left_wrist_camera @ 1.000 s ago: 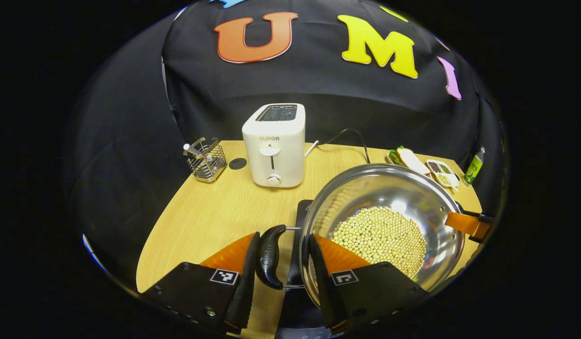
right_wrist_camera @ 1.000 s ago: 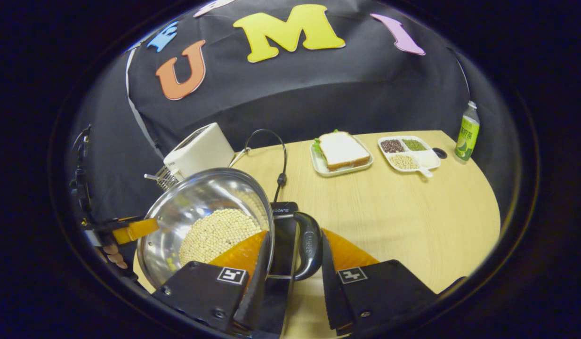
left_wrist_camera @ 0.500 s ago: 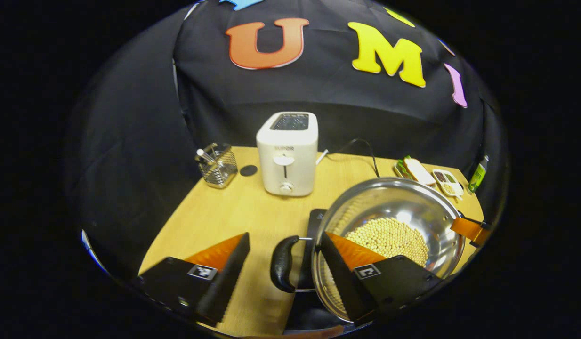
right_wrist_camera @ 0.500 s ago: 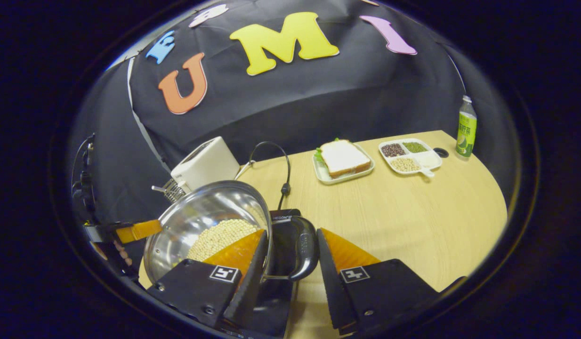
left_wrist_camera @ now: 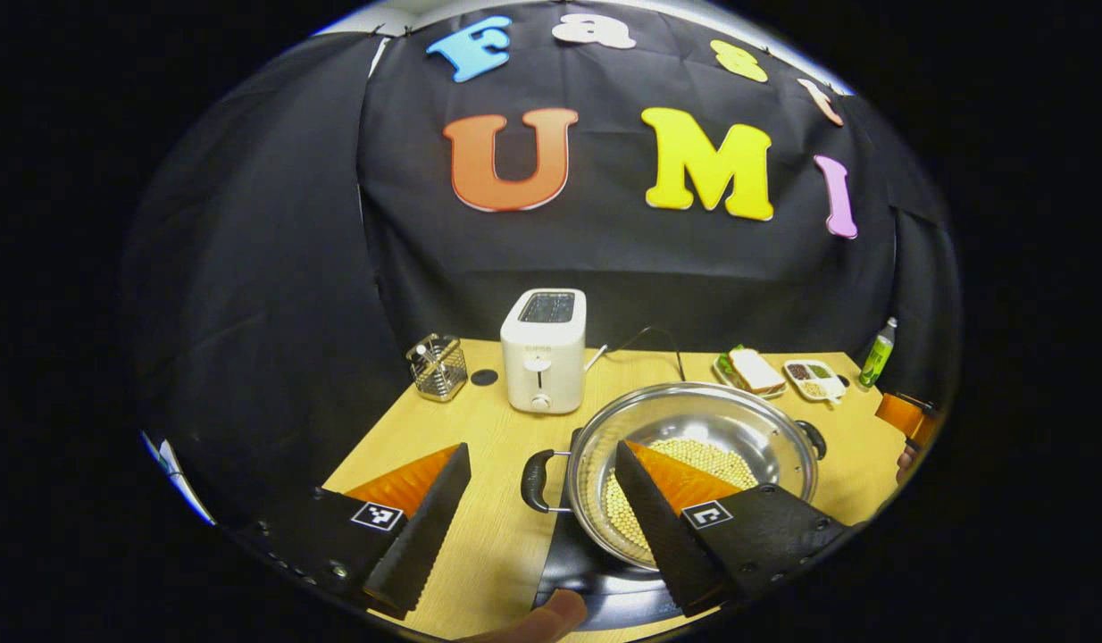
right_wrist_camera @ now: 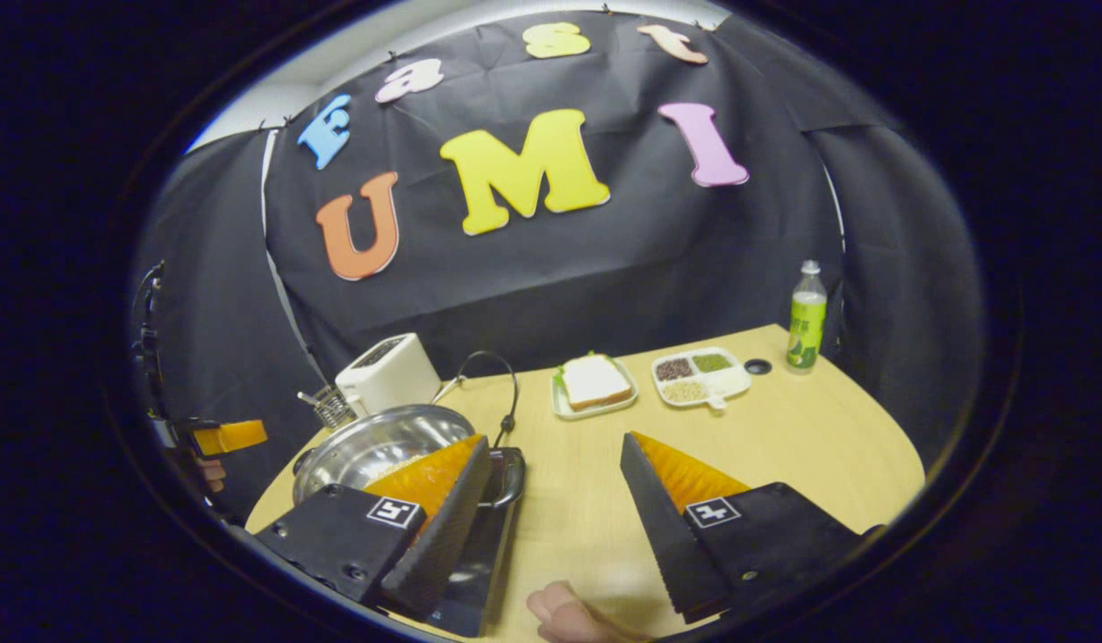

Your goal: First push the handle of the pot to place it horizontally, then grasp the pot with both hands and set it on the induction cooktop.

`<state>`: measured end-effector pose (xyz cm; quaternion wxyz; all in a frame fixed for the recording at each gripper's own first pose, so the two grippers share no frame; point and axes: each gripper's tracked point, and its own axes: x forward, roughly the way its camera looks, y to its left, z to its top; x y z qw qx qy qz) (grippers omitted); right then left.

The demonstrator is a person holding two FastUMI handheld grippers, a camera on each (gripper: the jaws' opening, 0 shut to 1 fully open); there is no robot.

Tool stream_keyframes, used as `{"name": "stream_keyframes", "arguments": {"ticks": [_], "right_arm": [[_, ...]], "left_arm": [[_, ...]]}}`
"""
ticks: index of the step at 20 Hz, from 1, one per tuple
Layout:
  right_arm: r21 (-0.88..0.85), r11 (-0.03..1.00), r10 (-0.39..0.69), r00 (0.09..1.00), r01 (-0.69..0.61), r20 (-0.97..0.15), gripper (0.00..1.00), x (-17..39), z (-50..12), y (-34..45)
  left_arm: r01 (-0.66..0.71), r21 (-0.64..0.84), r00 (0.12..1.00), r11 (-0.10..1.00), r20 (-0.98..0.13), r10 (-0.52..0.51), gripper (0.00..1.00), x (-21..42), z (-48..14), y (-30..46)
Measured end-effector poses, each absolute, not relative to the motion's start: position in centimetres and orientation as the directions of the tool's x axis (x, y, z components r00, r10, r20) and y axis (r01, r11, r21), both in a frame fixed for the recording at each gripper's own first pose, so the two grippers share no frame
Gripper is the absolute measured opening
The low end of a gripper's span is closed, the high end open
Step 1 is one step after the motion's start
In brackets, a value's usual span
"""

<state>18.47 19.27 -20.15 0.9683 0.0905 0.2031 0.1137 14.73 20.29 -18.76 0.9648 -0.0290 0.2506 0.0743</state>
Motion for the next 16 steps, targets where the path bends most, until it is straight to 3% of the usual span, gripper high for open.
{"name": "stream_keyframes", "arguments": {"ticks": [4,9,16], "right_arm": [[0.191,0.970,0.195,0.945,-0.148,-0.263,0.97,13.2,-15.5,15.7],[0.194,0.970,0.178,0.972,-0.146,-0.155,0.95,4.3,-9.9,12.6],[0.067,0.984,0.169,0.985,-0.167,-0.041,0.95,-3.4,-6.0,9.9]], "left_arm": [[-0.159,-0.049,0.922,0.986,-0.364,0.131,0.97,9.7,-12.9,19.4],[-0.177,-0.096,0.960,0.980,-0.238,0.150,0.96,2.7,-7.0,18.1],[-0.177,-0.074,0.982,0.981,-0.079,0.171,0.96,-5.0,-5.2,16.2]]}}
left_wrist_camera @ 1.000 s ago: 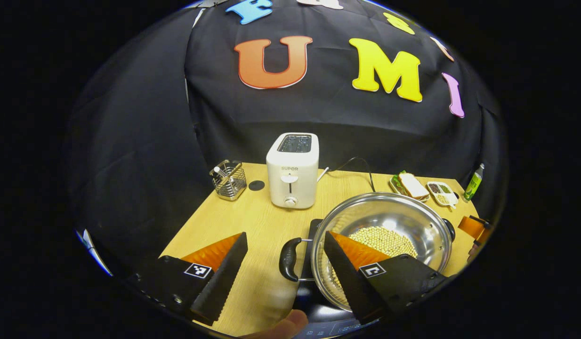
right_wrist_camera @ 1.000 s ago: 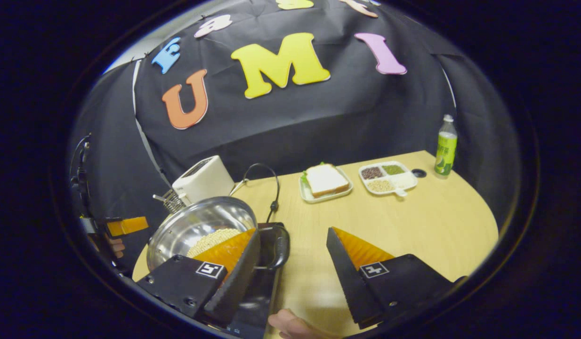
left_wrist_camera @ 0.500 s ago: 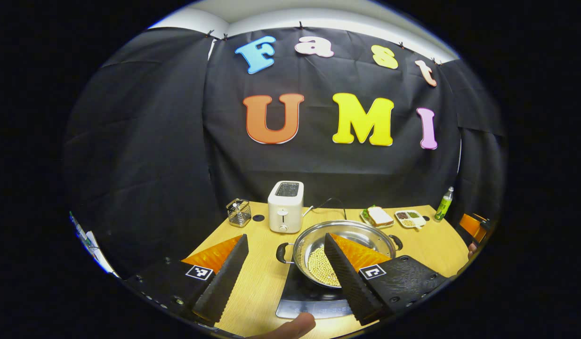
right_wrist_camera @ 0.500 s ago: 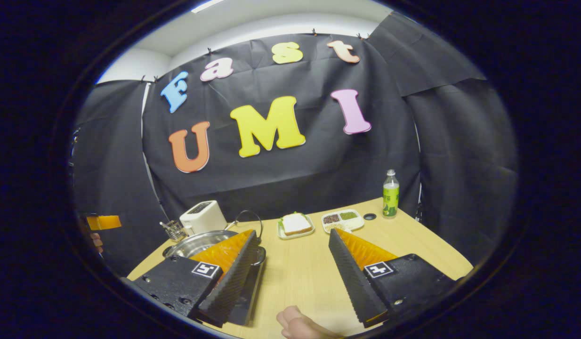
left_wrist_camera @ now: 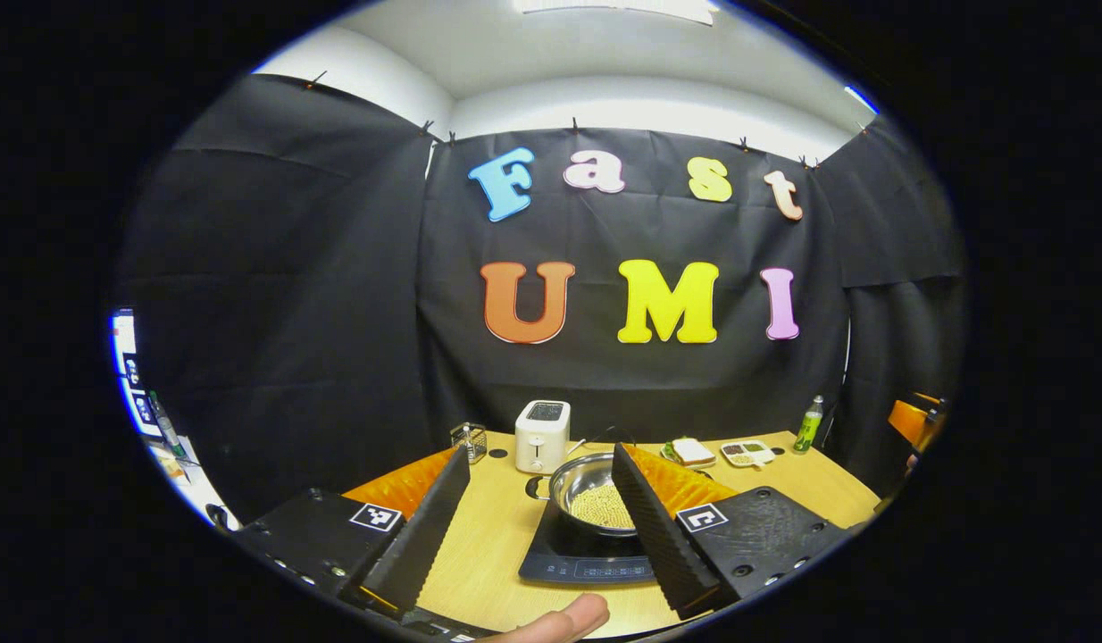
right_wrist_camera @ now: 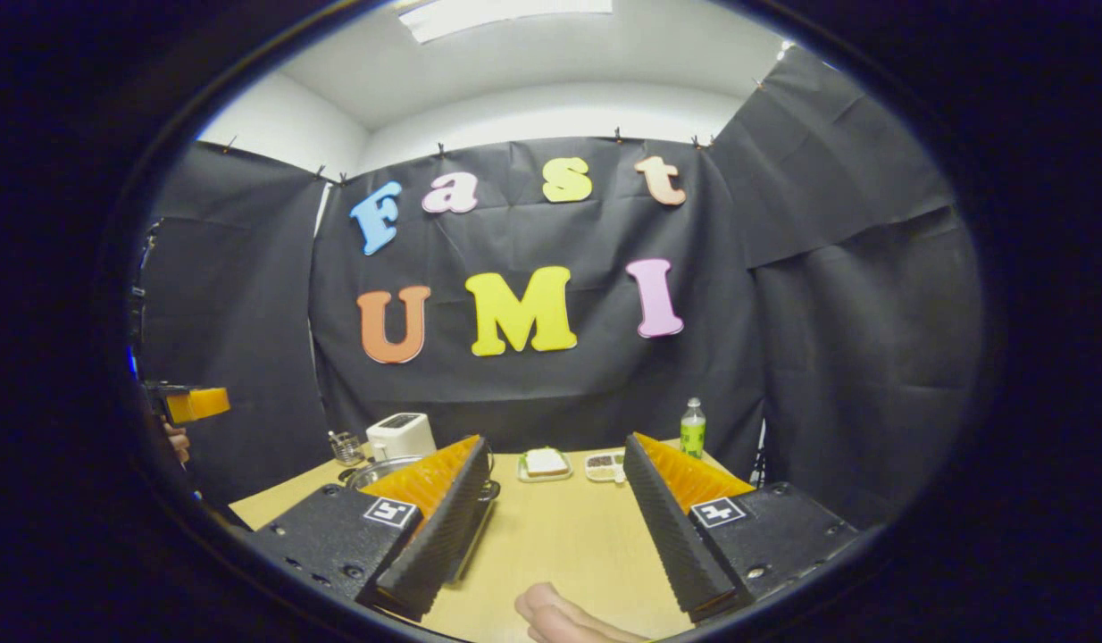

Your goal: First push the handle of the pot to place it horizontally, then grasp the pot with both hands and set it on the induction cooktop.

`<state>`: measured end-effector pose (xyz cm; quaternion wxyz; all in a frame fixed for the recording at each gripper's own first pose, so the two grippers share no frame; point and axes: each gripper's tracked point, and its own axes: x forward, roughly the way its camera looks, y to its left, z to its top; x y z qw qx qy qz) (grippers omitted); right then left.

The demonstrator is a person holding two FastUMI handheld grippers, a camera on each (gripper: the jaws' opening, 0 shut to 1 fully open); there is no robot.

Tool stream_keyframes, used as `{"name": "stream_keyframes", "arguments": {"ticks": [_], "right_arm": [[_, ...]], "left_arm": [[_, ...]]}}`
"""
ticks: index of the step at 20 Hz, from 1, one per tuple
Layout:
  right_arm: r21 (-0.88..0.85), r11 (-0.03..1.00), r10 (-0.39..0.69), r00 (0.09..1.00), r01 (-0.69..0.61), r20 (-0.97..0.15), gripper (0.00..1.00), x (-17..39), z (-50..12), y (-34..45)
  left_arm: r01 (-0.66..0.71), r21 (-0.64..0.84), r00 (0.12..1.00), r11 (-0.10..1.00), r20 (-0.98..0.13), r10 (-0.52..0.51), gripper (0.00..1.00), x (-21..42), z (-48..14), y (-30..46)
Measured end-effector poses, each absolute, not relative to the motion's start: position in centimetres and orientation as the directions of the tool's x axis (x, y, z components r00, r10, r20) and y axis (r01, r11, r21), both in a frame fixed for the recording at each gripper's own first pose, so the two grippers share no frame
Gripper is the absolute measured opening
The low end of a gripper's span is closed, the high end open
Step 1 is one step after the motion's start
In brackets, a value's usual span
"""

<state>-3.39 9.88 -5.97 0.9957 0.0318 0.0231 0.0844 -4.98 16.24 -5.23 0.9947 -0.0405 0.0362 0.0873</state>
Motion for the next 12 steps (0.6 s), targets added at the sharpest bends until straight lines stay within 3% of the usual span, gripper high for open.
{"name": "stream_keyframes", "arguments": {"ticks": [4,12], "right_arm": [[0.040,0.984,0.174,0.983,-0.172,-0.061,0.96,-5.7,-7.0,9.1],[0.050,0.982,0.183,0.983,-0.183,0.016,0.96,-9.9,-6.3,5.6]], "left_arm": [[-0.157,-0.049,0.987,0.986,-0.037,0.155,0.95,-7.3,-5.3,14.0],[-0.047,-0.082,0.999,0.995,0.021,0.049,0.95,-11.2,-5.7,7.2]]}}
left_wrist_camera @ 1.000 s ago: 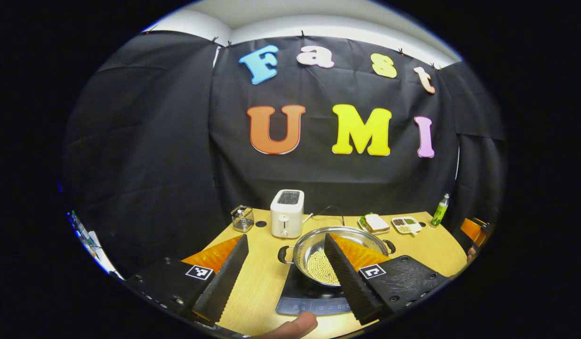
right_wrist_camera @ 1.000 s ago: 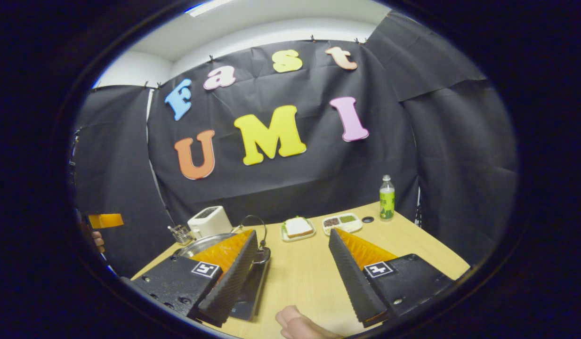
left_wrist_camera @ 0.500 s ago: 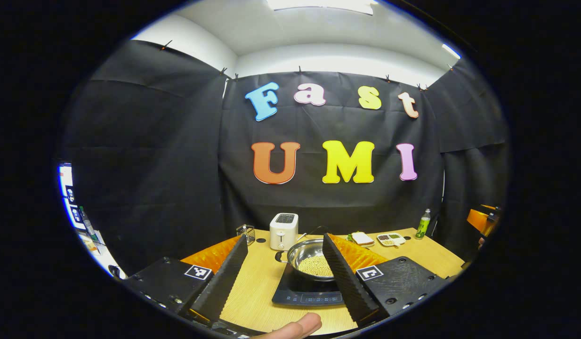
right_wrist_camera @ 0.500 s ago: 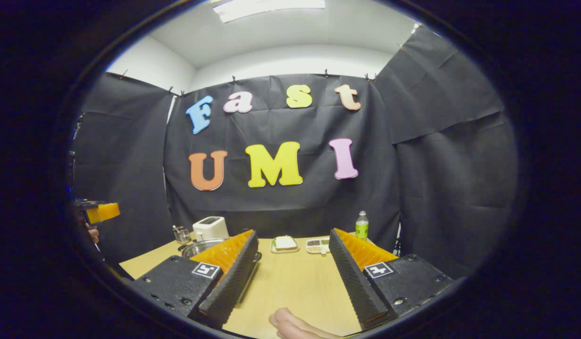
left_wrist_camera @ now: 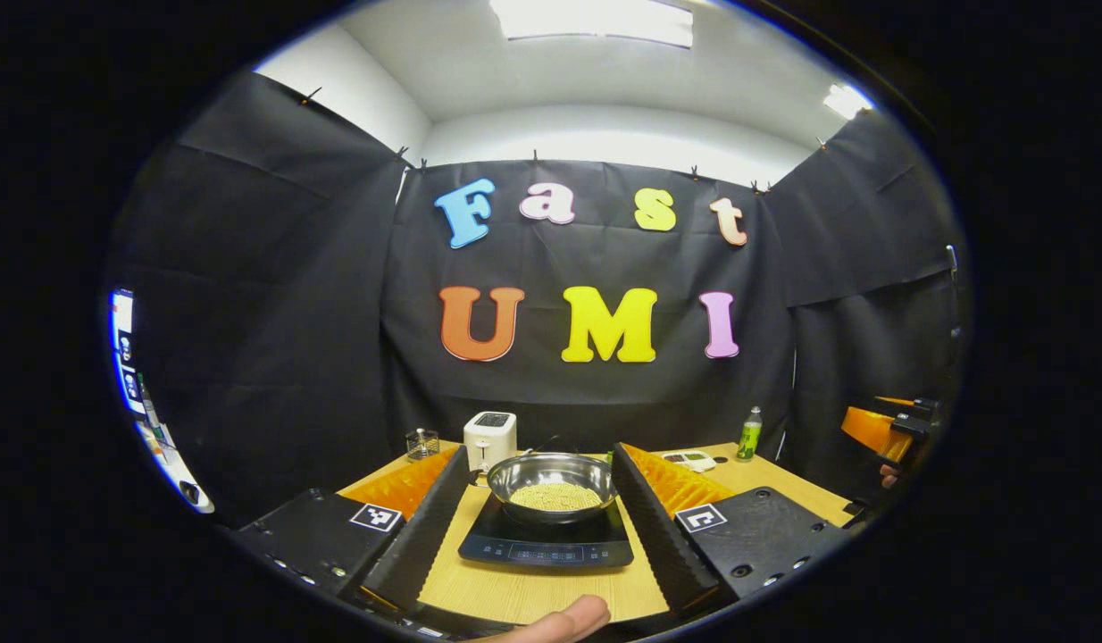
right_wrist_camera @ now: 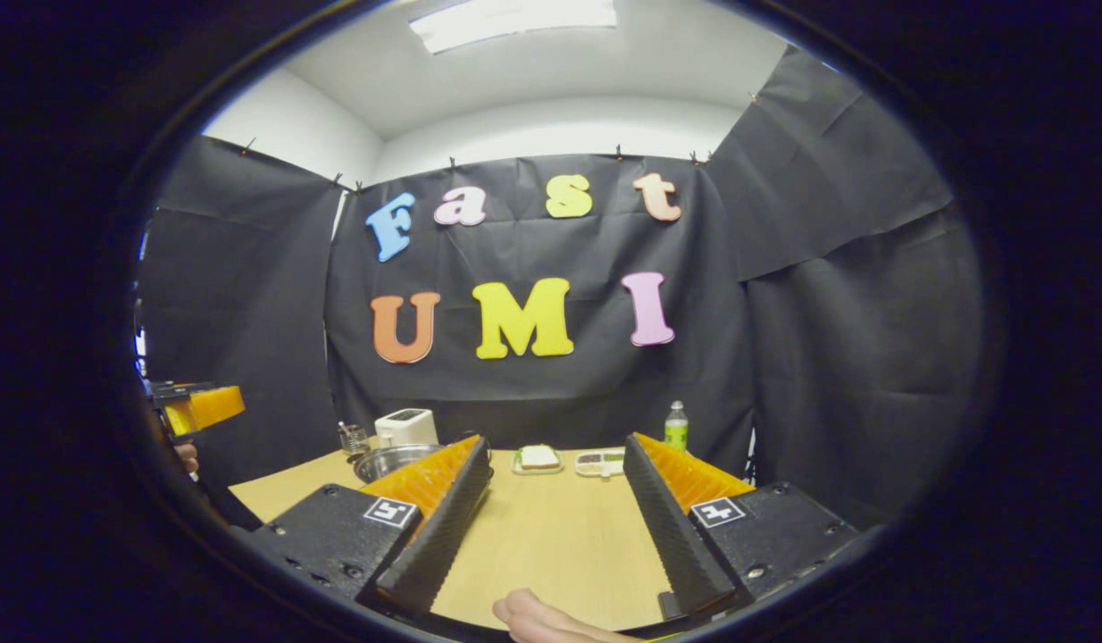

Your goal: First push the handle of the pot to place it horizontally, then grasp the pot with both hands and set it on the induction cooktop.

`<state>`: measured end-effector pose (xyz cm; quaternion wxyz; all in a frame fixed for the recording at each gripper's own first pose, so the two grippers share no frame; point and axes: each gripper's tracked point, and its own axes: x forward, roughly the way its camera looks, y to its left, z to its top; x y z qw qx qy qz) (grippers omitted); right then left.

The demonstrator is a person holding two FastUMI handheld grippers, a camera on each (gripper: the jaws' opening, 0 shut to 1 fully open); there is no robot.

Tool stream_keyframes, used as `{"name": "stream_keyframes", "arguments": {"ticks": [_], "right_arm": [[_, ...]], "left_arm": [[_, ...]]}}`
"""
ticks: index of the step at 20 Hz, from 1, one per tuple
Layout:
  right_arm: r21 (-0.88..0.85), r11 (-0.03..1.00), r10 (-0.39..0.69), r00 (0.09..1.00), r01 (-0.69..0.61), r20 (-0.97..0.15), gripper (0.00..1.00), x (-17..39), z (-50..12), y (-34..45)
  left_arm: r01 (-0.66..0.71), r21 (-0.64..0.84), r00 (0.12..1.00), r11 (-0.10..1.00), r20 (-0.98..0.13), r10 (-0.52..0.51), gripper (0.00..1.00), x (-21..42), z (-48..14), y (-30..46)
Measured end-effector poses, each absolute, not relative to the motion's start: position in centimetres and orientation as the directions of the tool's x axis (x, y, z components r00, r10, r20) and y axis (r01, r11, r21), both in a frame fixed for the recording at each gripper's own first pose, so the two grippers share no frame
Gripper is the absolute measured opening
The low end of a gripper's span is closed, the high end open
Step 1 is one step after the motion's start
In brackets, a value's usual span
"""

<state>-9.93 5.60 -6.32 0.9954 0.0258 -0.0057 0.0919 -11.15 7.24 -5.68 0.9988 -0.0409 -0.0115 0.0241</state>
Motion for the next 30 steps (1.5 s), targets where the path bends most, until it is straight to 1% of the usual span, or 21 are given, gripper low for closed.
{"name": "stream_keyframes", "arguments": {"ticks": [2,4,5,7,9,13,14,17,19,20,25,26,27,30], "right_arm": [[0.069,0.981,0.178,0.983,-0.180,0.042,0.94,-10.8,-5.9,4.8],[0.082,0.979,0.183,0.982,-0.186,0.049,0.94,-11.3,-5.8,4.2],[0.088,0.978,0.187,0.981,-0.191,0.049,0.96,-11.4,-5.8,3.9],[0.100,0.977,0.186,0.982,-0.190,0.044,0.94,-11.4,-5.9,3.4],[0.109,0.977,0.178,0.983,-0.182,0.044,0.94,-11.4,-5.8,2.9],[0.127,0.967,0.207,0.971,-0.222,0.117,0.94,-12.0,-4.5,3.3],[0.131,0.967,0.203,0.971,-0.219,0.124,0.96,-12.1,-4.5,3.0],[0.138,0.968,0.195,0.973,-0.212,0.123,0.95,-12.2,-4.9,2.6],[0.138,0.967,0.199,0.974,-0.213,0.110,0.95,-12.2,-5.1,2.6],[0.141,0.968,0.196,0.975,-0.210,0.107,0.92,-12.1,-5.1,2.5],[0.153,0.965,0.196,0.975,-0.211,0.109,0.92,-12.3,-5.3,2.0],[0.152,0.967,0.192,0.975,-0.207,0.109,0.95,-12.2,-5.3,1.6],[0.151,0.967,0.190,0.976,-0.205,0.105,0.92,-12.0,-5.5,1.4],[0.153,0.966,0.194,0.976,-0.208,0.100,0.92,-12.1,-5.1,1.1]], "left_arm": [[-0.026,-0.105,0.999,0.994,0.032,0.029,0.95,-11.4,-5.2,6.1],[0.035,-0.151,0.999,0.988,0.039,-0.030,0.95,-11.5,-5.0,4.5],[0.056,-0.168,0.998,0.984,0.045,-0.049,0.96,-11.5,-4.9,4.0],[0.062,-0.180,0.998,0.982,0.036,-0.057,0.95,-11.3,-5.1,3.9],[0.044,-0.182,0.999,0.982,0.028,-0.040,0.95,-11.0,-5.5,4.5],[0.109,-0.237,0.994,0.965,0.025,-0.106,0.94,-11.1,-5.4,3.0],[0.101,-0.236,0.995,0.966,0.024,-0.098,0.94,-11.0,-5.4,3.7],[0.069,-0.219,0.998,0.973,0.018,-0.067,0.94,-10.9,-5.8,4.6],[0.069,-0.215,0.998,0.974,0.012,-0.068,0.94,-10.7,-6.0,4.5],[0.068,-0.213,0.998,0.975,0.008,-0.068,0.94,-10.7,-6.2,4.6],[0.075,-0.204,0.997,0.976,0.012,-0.074,0.94,-10.8,-6.0,4.4],[0.077,-0.201,0.997,0.977,0.014,-0.076,0.94,-10.8,-6.1,4.2],[0.079,-0.196,0.997,0.977,0.015,-0.078,0.94,-10.9,-6.1,4.0],[0.087,-0.179,0.996,0.980,0.024,-0.084,0.94,-11.2,-5.8,3.7]]}}
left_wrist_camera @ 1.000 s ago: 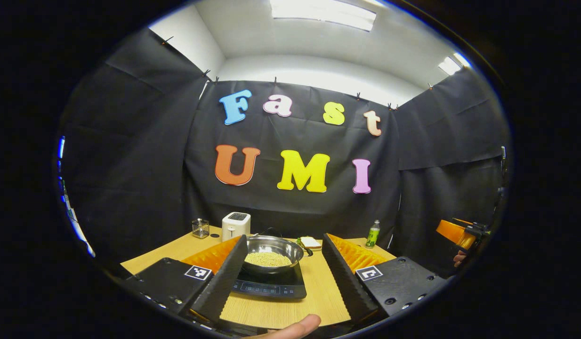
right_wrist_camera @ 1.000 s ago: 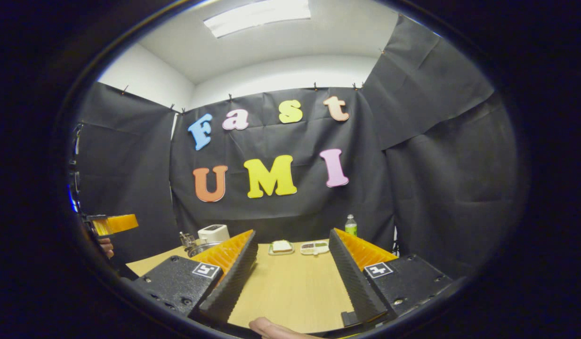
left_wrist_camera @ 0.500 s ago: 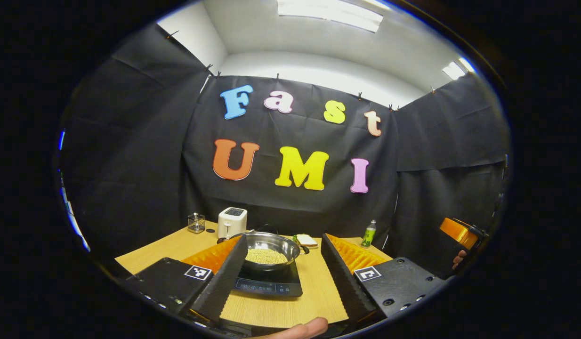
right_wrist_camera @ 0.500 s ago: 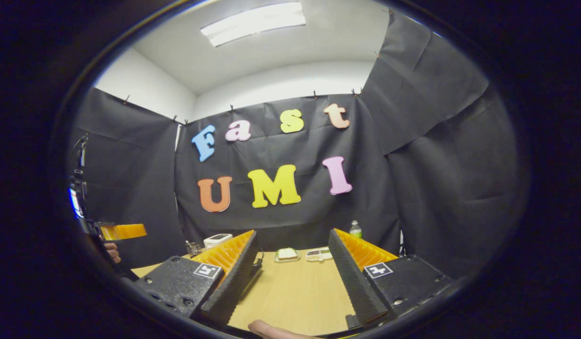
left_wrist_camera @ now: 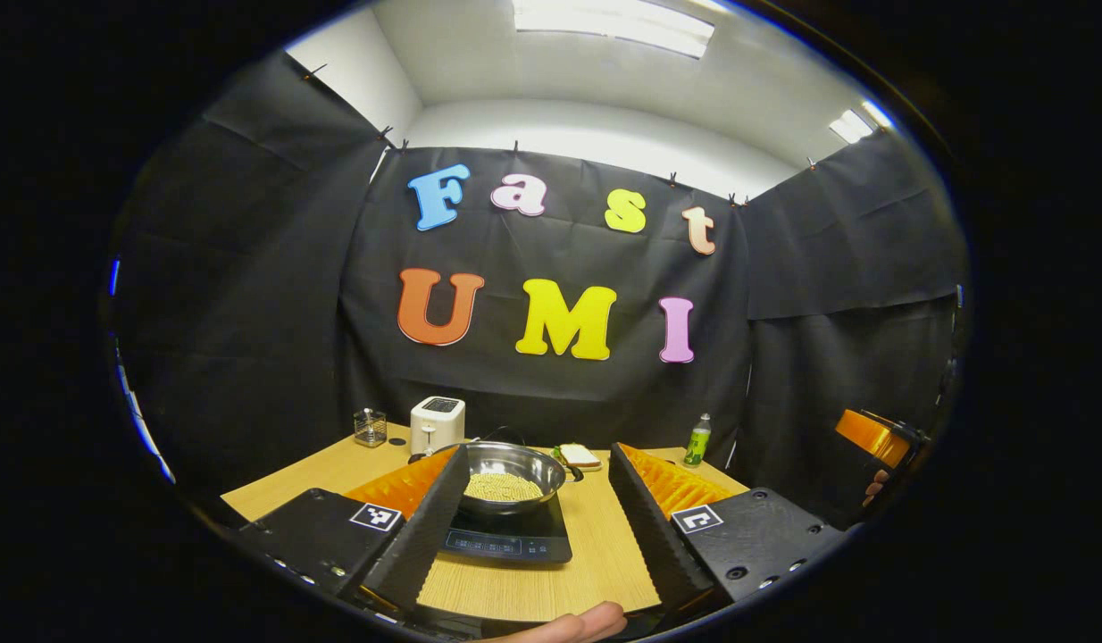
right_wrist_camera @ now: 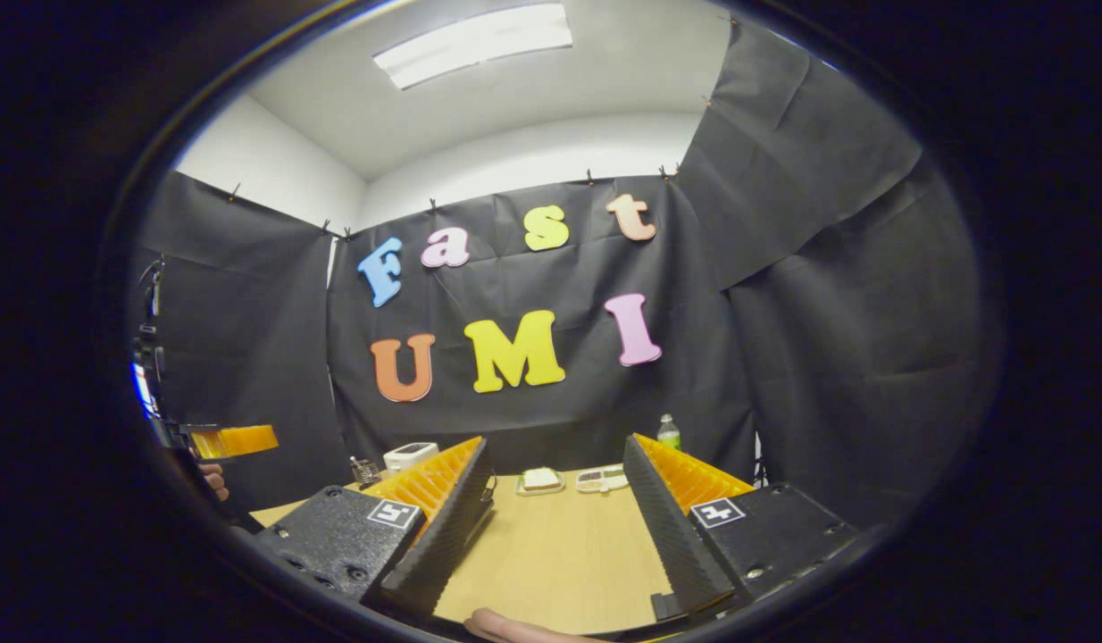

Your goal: First push the handle of the pot to place it horizontally, then grasp the pot with both hands and set it on the induction cooktop.

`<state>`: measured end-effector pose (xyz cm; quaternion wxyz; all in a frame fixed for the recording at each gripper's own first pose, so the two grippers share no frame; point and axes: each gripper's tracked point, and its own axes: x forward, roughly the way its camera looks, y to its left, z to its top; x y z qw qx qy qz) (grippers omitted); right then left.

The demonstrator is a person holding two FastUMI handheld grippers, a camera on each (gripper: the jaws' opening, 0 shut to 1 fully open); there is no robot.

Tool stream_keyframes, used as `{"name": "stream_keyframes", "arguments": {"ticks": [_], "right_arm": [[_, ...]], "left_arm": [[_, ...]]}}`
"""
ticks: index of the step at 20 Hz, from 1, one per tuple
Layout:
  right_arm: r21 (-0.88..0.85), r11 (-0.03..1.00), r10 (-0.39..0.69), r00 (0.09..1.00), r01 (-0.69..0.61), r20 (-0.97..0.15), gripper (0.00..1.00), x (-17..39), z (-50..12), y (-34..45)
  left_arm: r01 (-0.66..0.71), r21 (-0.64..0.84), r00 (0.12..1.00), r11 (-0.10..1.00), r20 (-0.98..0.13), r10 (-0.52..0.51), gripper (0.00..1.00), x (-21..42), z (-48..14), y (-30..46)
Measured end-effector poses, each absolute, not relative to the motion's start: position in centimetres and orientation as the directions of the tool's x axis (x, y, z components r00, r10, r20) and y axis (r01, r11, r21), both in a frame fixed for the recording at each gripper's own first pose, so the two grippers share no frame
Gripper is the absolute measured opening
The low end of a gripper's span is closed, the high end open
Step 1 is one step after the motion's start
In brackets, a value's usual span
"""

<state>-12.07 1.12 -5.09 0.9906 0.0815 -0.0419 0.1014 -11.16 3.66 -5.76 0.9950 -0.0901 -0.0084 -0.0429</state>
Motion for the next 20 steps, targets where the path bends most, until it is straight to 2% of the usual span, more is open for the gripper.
{"name": "stream_keyframes", "arguments": {"ticks": [3,4,6,7,13,20], "right_arm": [[0.164,0.967,0.175,0.977,-0.194,0.122,0.95,-12.1,-4.3,0.3],[0.160,0.969,0.171,0.977,-0.190,0.126,0.92,-12.1,-4.3,0.1],[0.158,0.969,0.171,0.978,-0.189,0.121,0.95,-12.1,-4.5,0.1],[0.158,0.969,0.173,0.978,-0.191,0.120,0.92,-12.2,-4.5,0.2],[0.146,0.971,0.171,0.977,-0.188,0.125,0.92,-12.4,-4.1,0.5],[0.146,0.976,0.145,0.984,-0.160,0.106,0.92,-12.0,-4.4,0.1]], "left_arm": [[0.087,-0.156,0.996,0.984,0.049,-0.080,0.94,-11.4,-4.7,3.7],[0.080,-0.146,0.996,0.986,0.053,-0.073,0.94,-11.4,-4.6,3.9],[0.078,-0.136,0.996,0.988,0.058,-0.071,0.94,-11.5,-4.4,3.8],[0.082,-0.132,0.995,0.988,0.060,-0.075,0.94,-11.6,-4.4,3.6],[0.080,-0.092,0.996,0.993,0.058,-0.075,0.94,-11.7,-4.5,3.4],[0.060,-0.110,0.997,0.992,0.054,-0.054,0.94,-11.3,-4.4,4.3]]}}
